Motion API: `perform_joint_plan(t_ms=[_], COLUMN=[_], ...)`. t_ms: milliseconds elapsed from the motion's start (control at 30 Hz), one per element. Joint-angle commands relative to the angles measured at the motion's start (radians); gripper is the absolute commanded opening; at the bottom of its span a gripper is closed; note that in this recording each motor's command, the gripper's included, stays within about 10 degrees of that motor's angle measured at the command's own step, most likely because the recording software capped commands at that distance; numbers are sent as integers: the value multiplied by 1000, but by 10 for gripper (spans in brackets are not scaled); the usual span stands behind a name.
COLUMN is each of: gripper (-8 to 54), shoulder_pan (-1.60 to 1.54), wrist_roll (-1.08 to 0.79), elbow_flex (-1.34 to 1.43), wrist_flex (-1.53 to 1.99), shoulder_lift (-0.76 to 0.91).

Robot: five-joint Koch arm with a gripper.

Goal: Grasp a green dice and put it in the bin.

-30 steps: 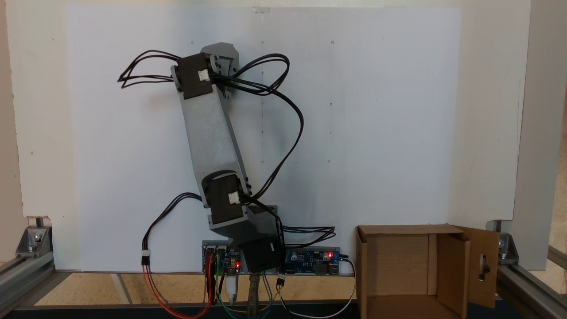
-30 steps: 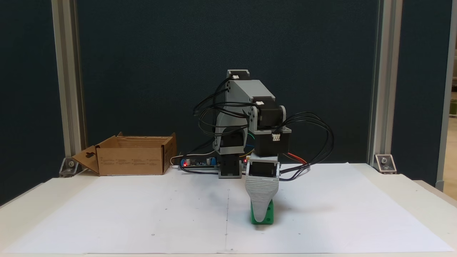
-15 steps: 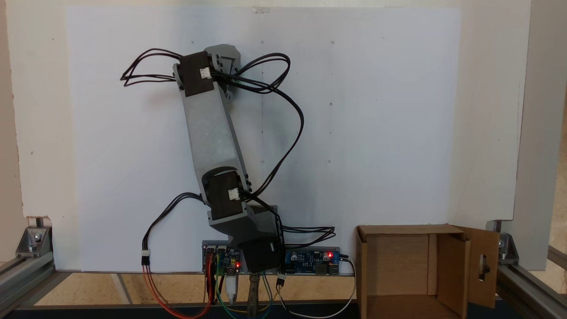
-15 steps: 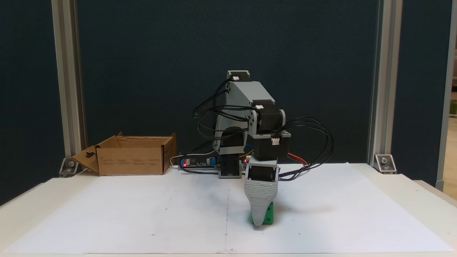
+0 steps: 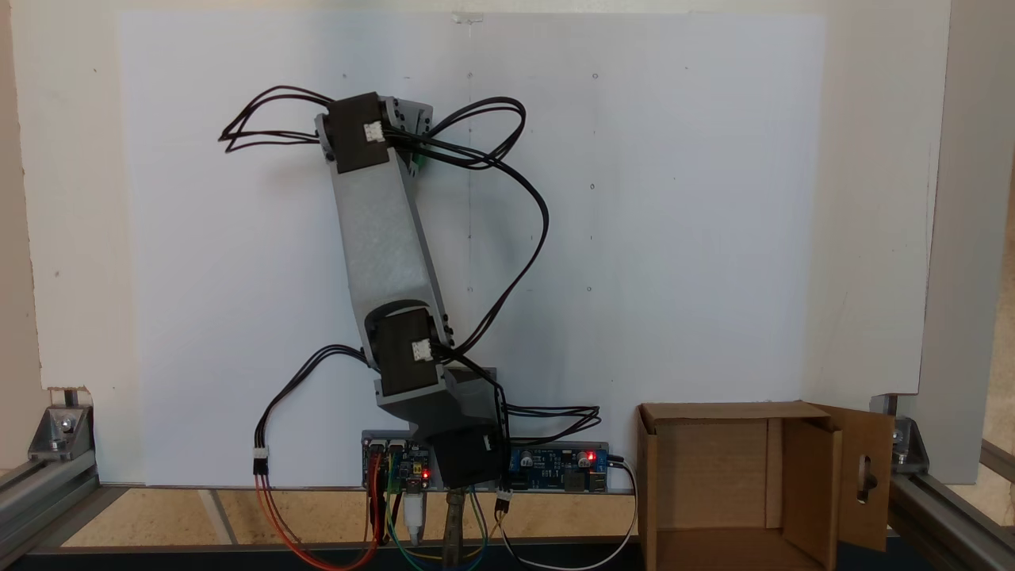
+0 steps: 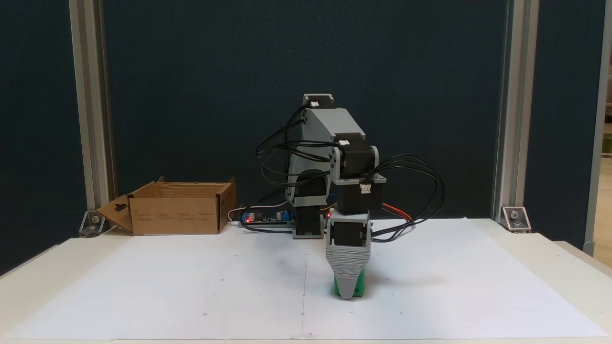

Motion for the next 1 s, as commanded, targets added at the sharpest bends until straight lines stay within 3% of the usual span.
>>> perform_joint_plan(t_ms=[0, 200, 500, 733, 967], gripper=[115, 115, 115, 115, 115], shoulder_pan=[9, 6, 6, 66, 506], wrist_roll=[17, 28, 28, 25, -175], elbow_flex=[-11, -26, -295, -278, -247], wrist_flex=[-2, 63, 344, 370, 206], shoulder_lift=[9, 132, 310, 382, 554])
